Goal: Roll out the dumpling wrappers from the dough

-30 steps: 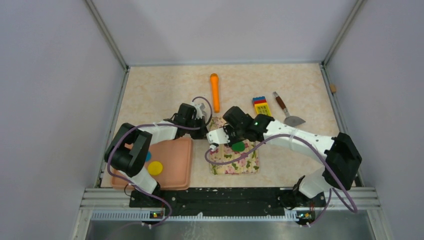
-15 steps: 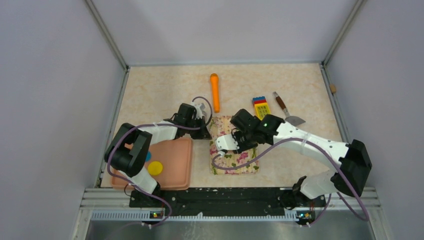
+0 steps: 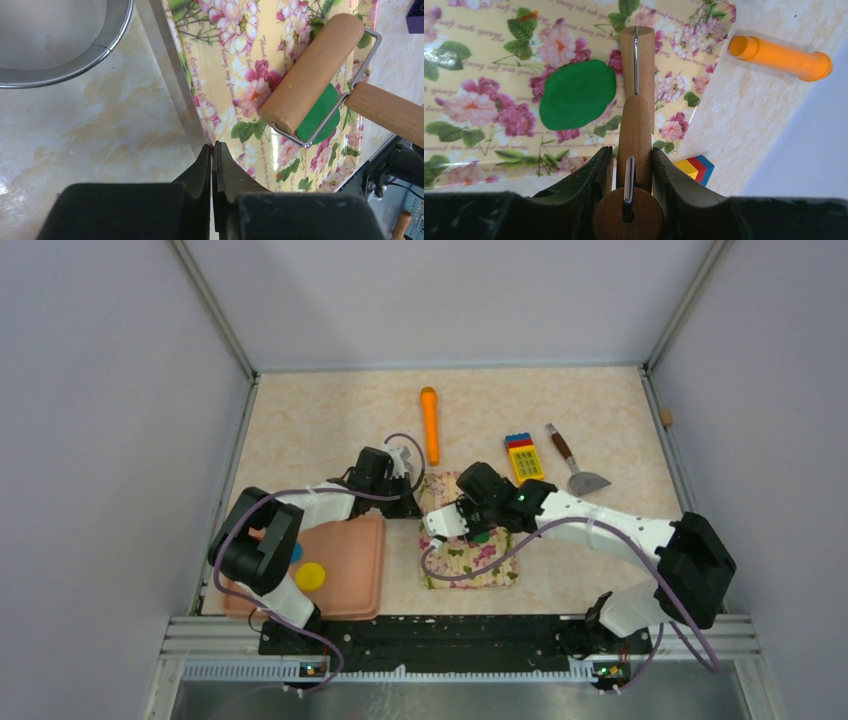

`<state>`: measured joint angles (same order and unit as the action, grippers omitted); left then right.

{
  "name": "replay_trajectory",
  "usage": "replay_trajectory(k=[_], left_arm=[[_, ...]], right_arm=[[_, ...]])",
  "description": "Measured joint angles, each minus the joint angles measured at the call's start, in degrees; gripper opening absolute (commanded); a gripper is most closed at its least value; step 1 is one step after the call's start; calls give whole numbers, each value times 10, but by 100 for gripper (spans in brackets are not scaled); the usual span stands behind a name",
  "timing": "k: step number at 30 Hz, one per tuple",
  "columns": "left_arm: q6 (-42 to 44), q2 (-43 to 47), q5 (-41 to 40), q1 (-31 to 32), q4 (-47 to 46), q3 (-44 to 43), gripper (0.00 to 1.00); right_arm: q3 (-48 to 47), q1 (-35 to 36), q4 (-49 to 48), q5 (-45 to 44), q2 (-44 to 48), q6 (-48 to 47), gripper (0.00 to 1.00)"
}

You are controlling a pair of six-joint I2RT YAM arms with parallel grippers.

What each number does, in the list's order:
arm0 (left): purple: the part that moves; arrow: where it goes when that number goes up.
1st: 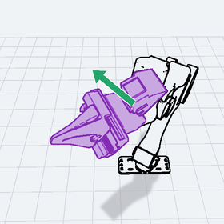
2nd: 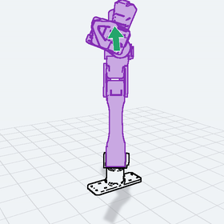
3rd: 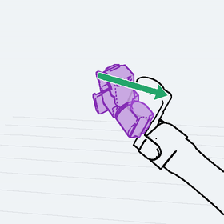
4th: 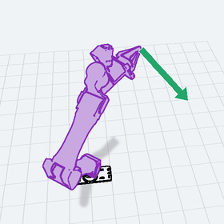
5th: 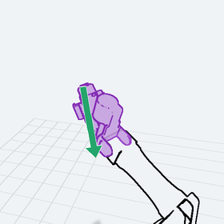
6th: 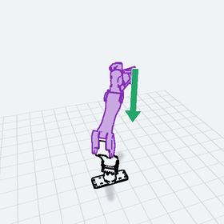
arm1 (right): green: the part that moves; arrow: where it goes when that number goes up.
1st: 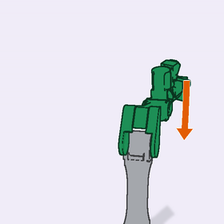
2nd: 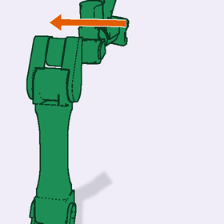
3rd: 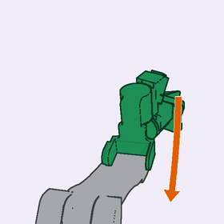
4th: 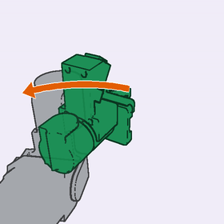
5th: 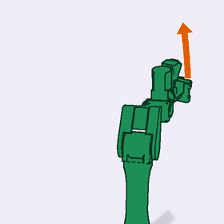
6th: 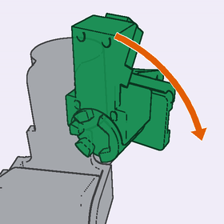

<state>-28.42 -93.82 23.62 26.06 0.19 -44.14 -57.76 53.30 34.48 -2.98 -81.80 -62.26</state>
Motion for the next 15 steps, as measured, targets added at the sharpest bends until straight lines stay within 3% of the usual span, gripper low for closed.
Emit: replay_trajectory(k=[5,15], left_arm=[[1,1,-3,1,0,0,0],[4,3,-12,0,0,0,0]], right_arm=[[-11,-10,-15,-2,-12,0,0],[-178,-16,106,1,-44,60,0]])
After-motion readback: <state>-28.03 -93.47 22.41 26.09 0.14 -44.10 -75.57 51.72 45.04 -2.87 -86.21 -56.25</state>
